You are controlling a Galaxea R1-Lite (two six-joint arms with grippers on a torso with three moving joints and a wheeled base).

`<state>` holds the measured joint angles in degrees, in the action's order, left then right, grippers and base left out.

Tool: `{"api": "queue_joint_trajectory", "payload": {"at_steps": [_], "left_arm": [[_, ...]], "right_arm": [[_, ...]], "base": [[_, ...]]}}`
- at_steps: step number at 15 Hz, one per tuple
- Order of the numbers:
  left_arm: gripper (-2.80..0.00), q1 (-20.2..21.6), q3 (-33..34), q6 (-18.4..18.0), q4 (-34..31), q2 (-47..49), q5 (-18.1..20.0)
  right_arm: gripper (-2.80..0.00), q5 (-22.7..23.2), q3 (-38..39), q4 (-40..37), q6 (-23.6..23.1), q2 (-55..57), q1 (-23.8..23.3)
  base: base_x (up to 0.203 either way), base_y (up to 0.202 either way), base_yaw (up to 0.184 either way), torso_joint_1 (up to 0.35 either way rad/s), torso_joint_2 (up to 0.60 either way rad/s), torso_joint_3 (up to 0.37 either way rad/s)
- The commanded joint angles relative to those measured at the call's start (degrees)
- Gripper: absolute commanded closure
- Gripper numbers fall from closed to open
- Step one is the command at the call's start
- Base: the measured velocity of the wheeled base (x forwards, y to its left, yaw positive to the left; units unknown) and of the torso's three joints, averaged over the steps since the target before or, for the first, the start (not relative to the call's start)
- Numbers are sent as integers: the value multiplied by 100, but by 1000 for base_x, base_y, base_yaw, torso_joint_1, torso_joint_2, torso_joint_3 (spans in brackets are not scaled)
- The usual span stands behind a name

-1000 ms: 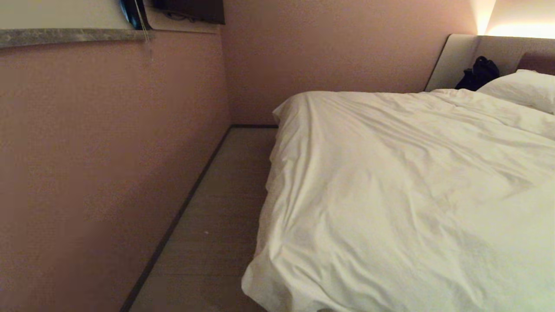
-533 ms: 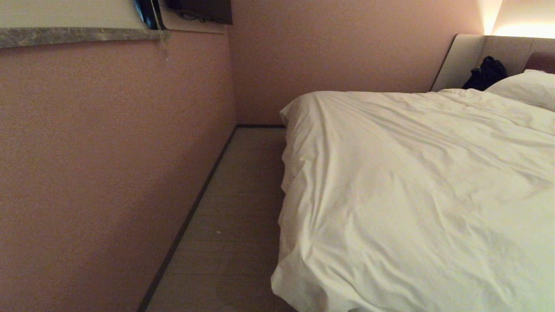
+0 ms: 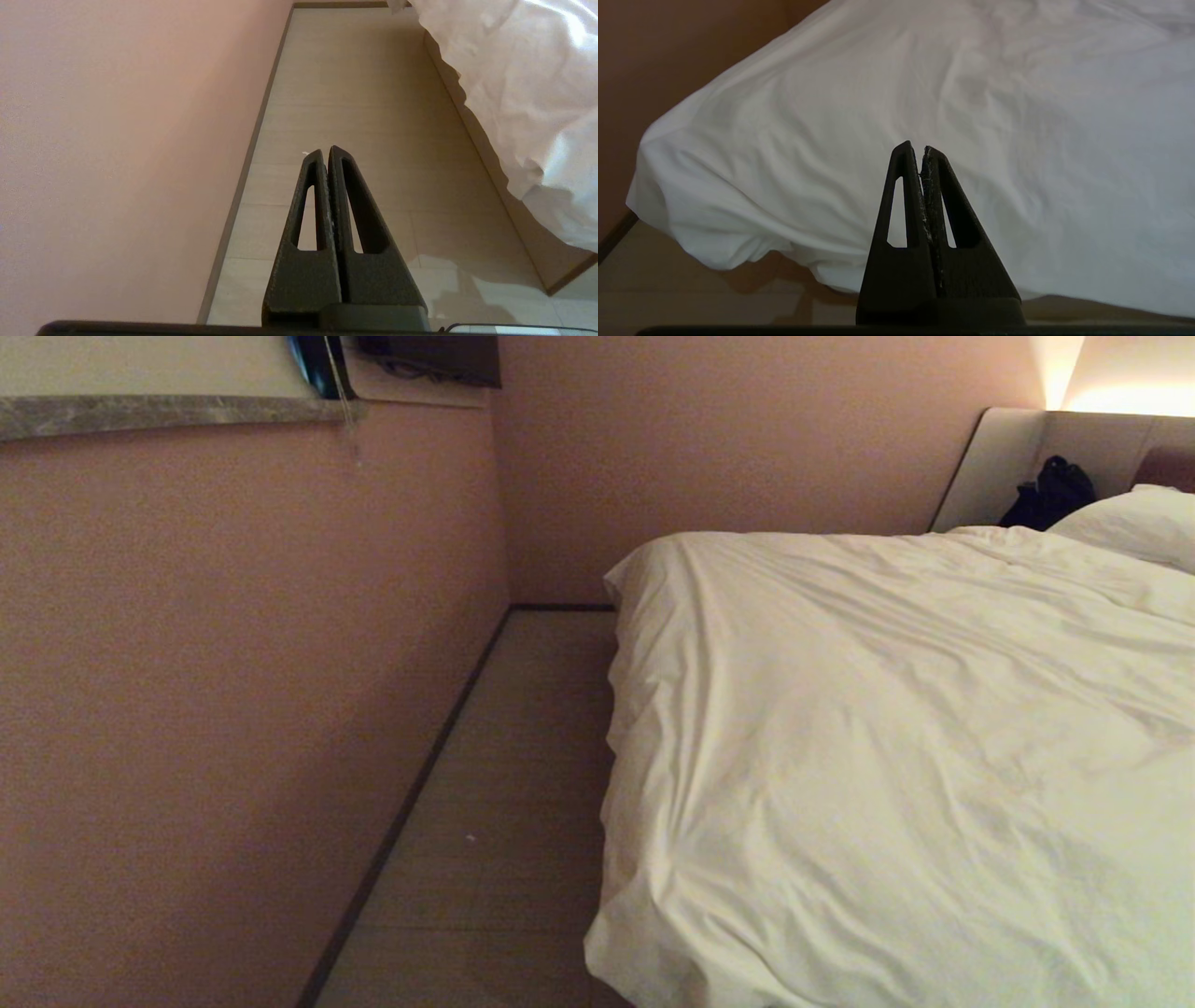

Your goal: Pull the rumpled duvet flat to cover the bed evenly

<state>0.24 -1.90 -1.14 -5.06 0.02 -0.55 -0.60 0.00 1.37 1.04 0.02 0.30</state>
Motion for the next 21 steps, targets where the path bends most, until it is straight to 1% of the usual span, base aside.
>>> {"api": "queue_joint_trajectory", "payload": {"at_steps": [1, 19, 21], "left_arm": [[0, 2, -3, -1, 4, 6, 2], [0, 2, -3, 35, 5, 6, -51], [0, 2, -3, 35, 5, 6, -51]], "right_arm": [[0, -1, 0, 4, 2, -2, 5], [0, -1, 0, 4, 2, -2, 5], [0, -1, 0, 4, 2, -2, 5]], "base": [[-85, 0, 4, 12, 2, 2], [-190, 0, 0, 2, 2, 3], [-100, 0, -1, -2, -1, 6]]}}
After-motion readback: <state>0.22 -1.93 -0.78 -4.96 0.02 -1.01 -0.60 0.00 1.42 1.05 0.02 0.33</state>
